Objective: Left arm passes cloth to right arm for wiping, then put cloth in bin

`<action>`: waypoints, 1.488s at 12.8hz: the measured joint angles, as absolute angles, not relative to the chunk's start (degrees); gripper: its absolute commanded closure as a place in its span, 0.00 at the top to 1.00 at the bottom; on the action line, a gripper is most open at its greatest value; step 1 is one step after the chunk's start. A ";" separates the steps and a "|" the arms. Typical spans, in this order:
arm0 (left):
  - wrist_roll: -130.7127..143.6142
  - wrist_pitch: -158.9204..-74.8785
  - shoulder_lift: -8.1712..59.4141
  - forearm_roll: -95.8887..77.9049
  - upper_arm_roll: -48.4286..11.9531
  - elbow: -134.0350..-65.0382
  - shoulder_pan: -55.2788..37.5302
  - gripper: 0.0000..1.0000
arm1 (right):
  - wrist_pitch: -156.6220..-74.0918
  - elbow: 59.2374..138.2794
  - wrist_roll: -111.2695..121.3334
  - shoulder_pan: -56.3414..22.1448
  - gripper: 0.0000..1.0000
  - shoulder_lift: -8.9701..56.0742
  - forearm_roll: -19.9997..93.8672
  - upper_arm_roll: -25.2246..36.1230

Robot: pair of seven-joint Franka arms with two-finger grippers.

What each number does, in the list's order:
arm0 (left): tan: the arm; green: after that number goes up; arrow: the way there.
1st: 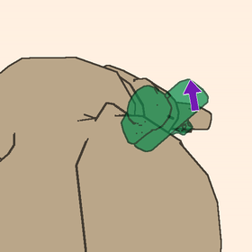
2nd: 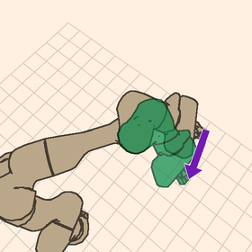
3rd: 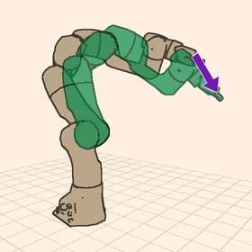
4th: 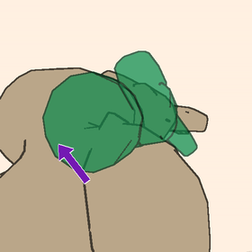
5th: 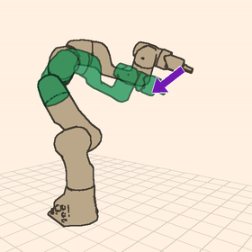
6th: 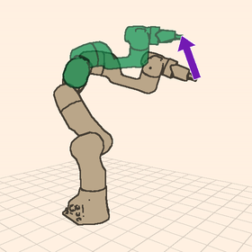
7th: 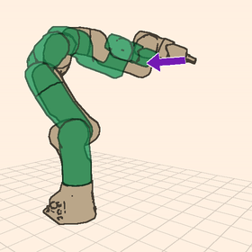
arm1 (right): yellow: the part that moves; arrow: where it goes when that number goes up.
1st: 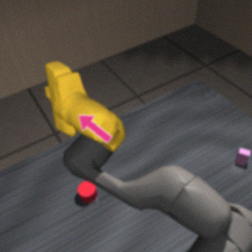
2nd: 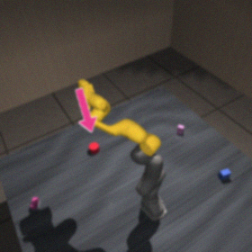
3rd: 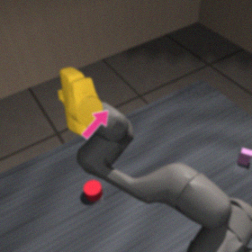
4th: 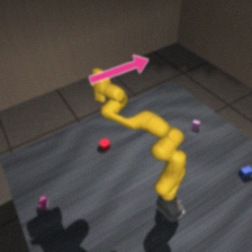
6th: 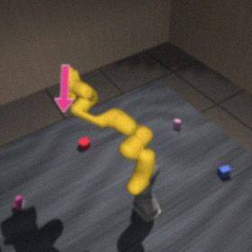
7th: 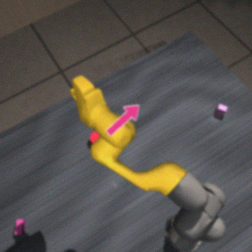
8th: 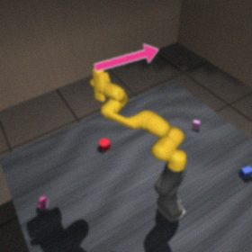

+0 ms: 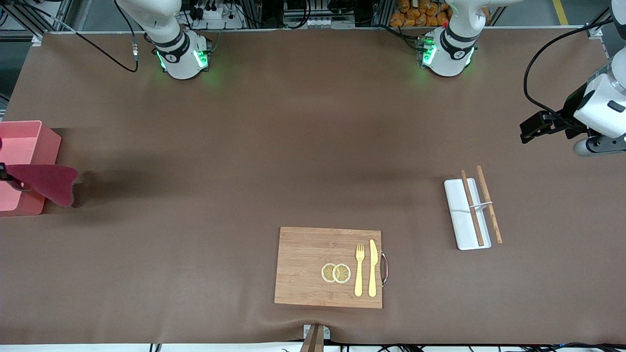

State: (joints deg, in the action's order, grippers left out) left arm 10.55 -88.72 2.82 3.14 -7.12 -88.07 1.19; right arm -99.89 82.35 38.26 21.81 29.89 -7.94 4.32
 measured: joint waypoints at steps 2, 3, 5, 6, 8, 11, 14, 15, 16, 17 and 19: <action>10.55 -88.71 2.78 3.14 -7.06 -88.16 1.55 1.00 | -100.34 82.88 34.37 19.22 0.00 33.48 -7.78 4.12; 10.55 -88.71 2.75 3.14 -7.00 -88.20 1.65 1.00 | -100.48 82.96 32.44 17.37 0.00 35.17 -7.06 3.95; 10.55 -88.71 2.72 3.14 -6.91 -88.23 1.67 1.00 | -100.47 83.20 28.69 12.92 0.00 37.14 -2.67 3.64; 10.55 -88.71 2.71 3.14 -6.92 -88.24 1.66 1.00 | -100.46 83.38 25.81 10.43 0.00 37.50 -0.09 3.53; 10.55 -88.71 2.71 3.14 -6.96 -88.26 1.64 1.00 | -100.43 83.49 16.50 4.47 0.00 37.62 3.82 3.26; 10.55 -88.71 2.71 3.14 -7.08 -88.27 1.61 1.00 | -100.43 82.90 1.27 -5.45 0.00 37.43 9.28 3.06; 10.55 -88.72 2.63 3.14 -7.04 -88.07 1.64 1.00 | -100.38 82.23 -7.65 -12.29 0.00 36.41 16.26 3.13; 10.55 -88.72 2.60 3.14 -7.04 -88.01 1.64 1.00 | -100.04 81.99 -9.07 -13.33 0.00 35.54 18.11 3.14; 10.55 -88.72 2.59 3.14 -7.03 -87.99 1.64 1.00 | -99.32 81.76 -9.74 -13.73 0.00 34.33 19.36 3.14; 10.55 -88.72 2.59 3.14 -7.01 -87.99 1.64 1.00 | -98.74 81.52 -9.92 -13.75 0.00 32.79 19.97 3.23; 10.55 -88.89 2.67 3.14 -6.94 -88.07 1.66 1.00 | -96.95 81.37 -9.94 -13.45 0.00 29.06 20.23 3.89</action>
